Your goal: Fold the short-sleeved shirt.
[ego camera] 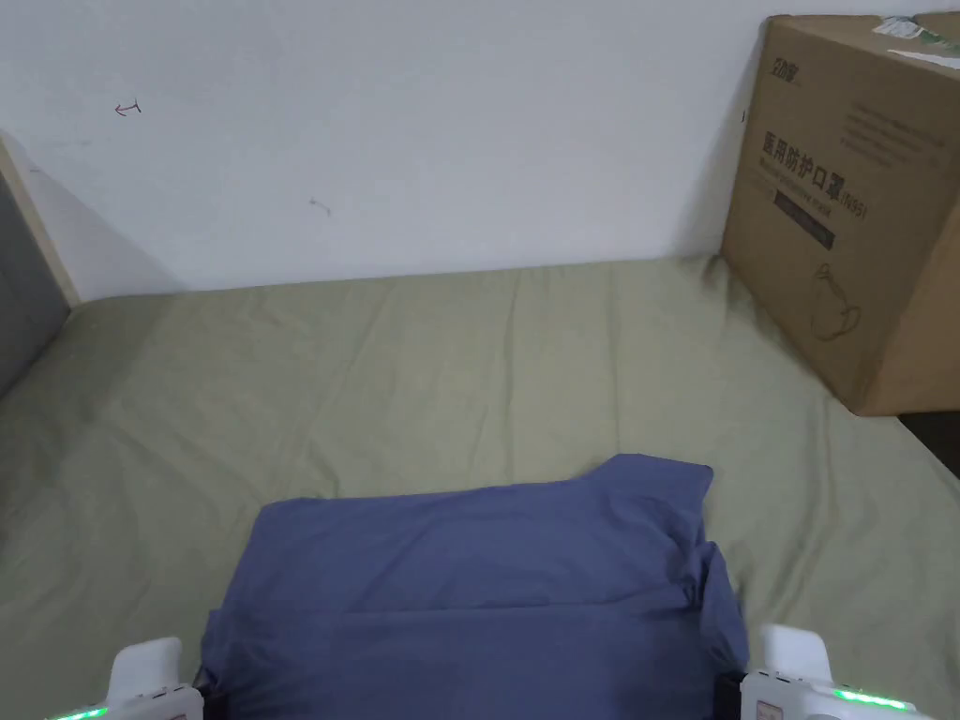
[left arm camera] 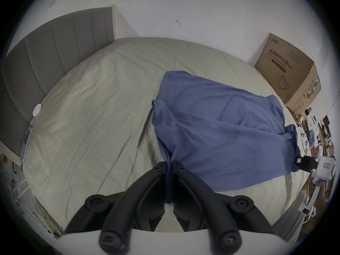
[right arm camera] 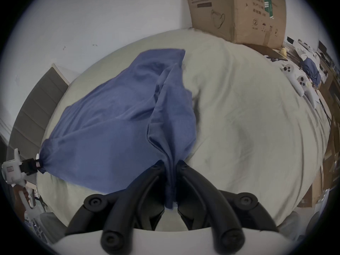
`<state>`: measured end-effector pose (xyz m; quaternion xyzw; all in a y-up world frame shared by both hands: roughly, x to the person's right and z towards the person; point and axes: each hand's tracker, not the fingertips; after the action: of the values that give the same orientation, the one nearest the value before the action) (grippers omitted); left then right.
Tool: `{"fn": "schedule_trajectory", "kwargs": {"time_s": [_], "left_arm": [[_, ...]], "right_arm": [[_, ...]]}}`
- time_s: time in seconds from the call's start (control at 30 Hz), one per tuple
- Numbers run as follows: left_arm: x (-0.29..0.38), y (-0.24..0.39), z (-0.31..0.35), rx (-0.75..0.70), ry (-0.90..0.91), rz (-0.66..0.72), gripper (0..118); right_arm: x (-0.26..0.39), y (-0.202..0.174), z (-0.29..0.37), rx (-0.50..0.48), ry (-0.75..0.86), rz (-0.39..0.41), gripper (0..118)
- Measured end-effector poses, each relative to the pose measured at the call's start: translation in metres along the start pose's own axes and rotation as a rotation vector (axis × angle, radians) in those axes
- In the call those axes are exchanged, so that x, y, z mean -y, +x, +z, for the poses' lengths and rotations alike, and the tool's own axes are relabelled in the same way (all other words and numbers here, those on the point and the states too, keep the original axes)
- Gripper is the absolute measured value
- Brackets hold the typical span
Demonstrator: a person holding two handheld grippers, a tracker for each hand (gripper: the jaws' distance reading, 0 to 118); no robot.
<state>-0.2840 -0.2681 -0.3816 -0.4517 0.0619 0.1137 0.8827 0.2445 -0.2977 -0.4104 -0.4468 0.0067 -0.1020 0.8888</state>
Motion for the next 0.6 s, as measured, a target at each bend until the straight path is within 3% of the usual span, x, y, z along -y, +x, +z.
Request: {"fn": "schedule_trajectory", "kwargs": {"time_s": [0.3, 0.5, 0.6], "left_arm": [[0.037, -0.011, 0.035, 0.006, 0.002, 0.02, 5], [0.077, -0.023, 0.038, -0.013, -0.048, 0.041, 5], [0.089, -0.023, 0.027, -0.036, -0.092, 0.046, 5]], "right_arm": [[0.017, 0.03, 0.053, 0.004, 0.049, 0.022, 8], [0.052, 0.048, 0.053, -0.001, -0.018, -0.03, 7], [0.066, 0.049, 0.038, 0.049, -0.083, 0.001, 7]]}}
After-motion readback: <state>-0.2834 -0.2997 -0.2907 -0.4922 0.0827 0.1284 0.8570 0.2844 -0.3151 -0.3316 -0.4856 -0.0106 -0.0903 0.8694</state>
